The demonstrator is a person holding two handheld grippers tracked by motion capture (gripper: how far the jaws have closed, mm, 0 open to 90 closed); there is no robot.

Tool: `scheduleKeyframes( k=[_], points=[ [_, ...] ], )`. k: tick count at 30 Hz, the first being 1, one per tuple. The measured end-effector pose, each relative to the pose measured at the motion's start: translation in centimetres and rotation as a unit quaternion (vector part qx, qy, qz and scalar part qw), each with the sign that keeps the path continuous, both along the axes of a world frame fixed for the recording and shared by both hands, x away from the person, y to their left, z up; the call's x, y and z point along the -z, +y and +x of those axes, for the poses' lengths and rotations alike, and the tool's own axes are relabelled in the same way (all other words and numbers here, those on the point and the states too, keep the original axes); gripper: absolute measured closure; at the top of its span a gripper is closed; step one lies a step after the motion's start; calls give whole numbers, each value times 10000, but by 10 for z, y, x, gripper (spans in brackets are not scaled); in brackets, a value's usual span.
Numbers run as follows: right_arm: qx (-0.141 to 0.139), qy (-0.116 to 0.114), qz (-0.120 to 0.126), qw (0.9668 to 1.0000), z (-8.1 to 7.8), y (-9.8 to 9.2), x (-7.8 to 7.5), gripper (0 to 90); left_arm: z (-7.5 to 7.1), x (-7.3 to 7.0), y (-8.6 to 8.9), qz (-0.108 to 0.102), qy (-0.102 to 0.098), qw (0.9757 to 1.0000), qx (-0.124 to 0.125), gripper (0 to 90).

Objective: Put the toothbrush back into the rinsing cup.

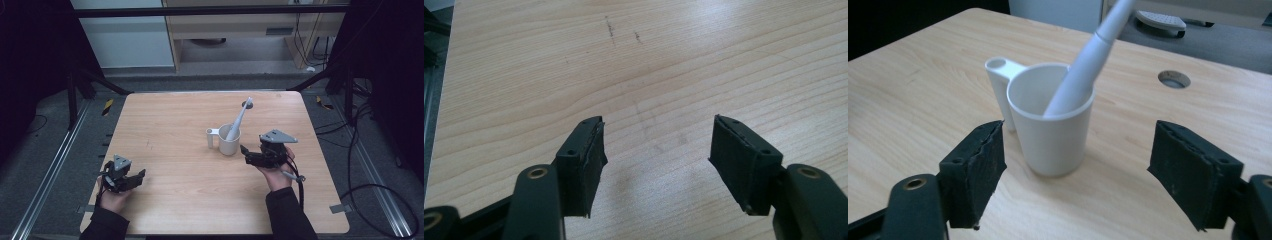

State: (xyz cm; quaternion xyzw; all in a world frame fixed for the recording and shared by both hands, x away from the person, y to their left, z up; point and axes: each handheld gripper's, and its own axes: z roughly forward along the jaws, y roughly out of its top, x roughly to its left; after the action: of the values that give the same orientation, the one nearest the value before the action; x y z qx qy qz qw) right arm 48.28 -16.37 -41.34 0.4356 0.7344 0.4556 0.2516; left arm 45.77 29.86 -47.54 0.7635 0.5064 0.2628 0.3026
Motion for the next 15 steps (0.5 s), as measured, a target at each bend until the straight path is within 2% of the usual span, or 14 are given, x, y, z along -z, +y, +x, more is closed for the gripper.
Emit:
scheduleKeyframes(
  k=[3, 7, 9, 15],
  points=[
    [1, 93, -17, 10000, -8, -11, 7, 204, 0, 0, 0, 9, -2, 10000, 11, 369],
    [11, 102, -90, 9999, -19, -25, 15, 199, 0, 1, 0, 25, -7, 10000, 36, 362],
    [48, 105, -178, 9998, -23, -32, 21, 199, 0, 1, 0, 44, -3, 10000, 47, 358],
    [284, 344, -511, 9977, -29, -55, 42, 193, 1, 4, 0, 88, -17, 9999, 84, 328]
  ],
)
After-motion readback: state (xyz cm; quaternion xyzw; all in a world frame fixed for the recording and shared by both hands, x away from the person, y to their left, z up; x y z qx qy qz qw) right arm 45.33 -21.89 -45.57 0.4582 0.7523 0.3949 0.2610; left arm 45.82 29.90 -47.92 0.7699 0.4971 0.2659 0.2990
